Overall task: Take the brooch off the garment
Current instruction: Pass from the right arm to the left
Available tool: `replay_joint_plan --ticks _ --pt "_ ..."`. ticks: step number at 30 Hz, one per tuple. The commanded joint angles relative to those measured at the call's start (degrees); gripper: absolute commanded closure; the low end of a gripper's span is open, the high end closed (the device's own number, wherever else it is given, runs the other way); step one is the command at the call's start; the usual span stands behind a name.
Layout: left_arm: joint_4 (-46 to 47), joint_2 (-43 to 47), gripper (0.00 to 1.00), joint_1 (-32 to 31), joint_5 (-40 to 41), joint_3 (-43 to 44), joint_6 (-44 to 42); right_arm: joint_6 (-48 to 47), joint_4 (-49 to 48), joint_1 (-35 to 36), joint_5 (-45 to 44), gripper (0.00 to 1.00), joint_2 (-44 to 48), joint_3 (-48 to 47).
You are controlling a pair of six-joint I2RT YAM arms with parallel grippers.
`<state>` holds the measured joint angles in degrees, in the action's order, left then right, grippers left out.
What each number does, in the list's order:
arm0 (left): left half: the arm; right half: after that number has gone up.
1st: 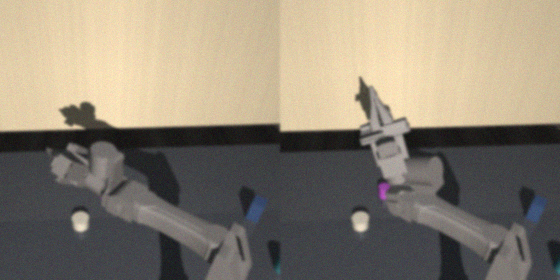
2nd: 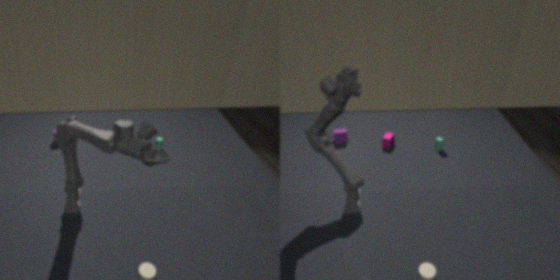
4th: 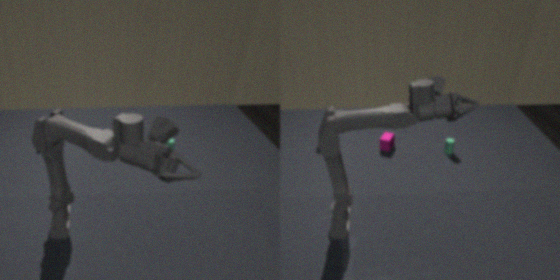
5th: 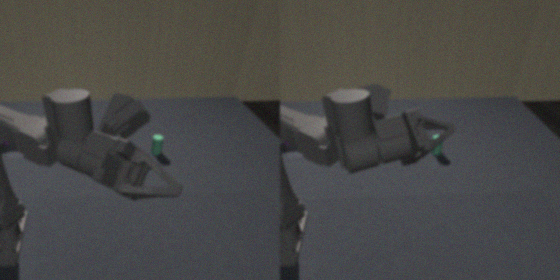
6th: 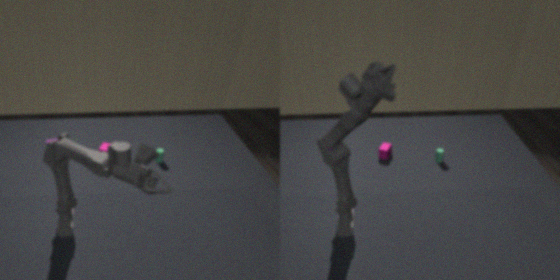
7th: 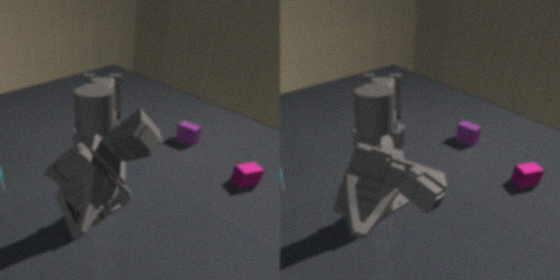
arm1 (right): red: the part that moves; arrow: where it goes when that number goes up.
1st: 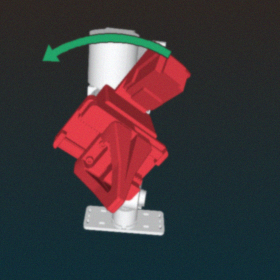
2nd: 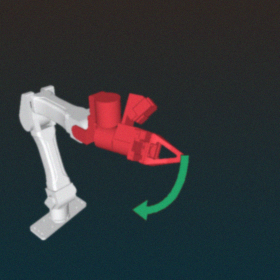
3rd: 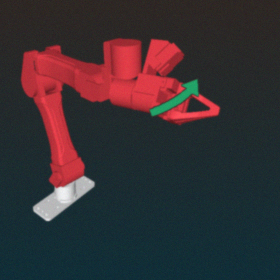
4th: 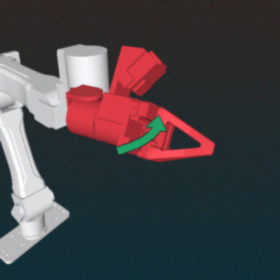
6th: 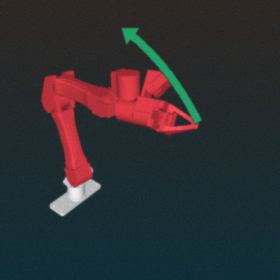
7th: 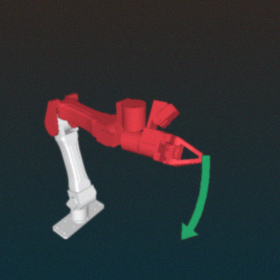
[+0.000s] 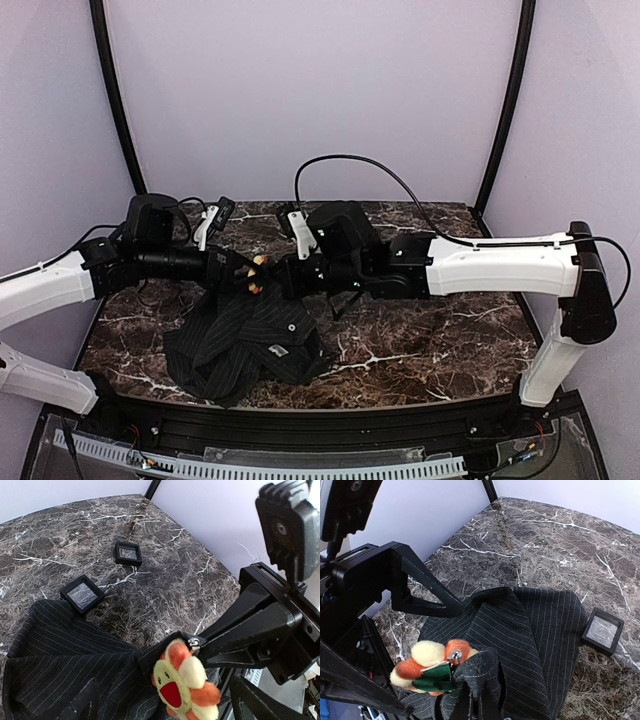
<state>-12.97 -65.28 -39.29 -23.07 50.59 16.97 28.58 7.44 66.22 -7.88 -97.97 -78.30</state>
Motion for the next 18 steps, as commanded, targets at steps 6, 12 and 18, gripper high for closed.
replay_joint_plan --ticks 6,12,18 --pt "-2.4 -2.3 0.32 -0.4 2.4 2.4 0.0 -0.7 2.4 1.7 -4.1 1.00 -1.7 -4.1" --pt "-2.5 -2.4 0.46 -0.4 2.6 2.1 0.2 -0.8 3.0 2.1 -5.1 1.00 -2.1 -4.6" --pt "-2.3 -3.8 0.41 -0.3 1.9 2.2 0.5 -1.0 4.2 2.5 -6.2 1.00 -2.9 -6.1"
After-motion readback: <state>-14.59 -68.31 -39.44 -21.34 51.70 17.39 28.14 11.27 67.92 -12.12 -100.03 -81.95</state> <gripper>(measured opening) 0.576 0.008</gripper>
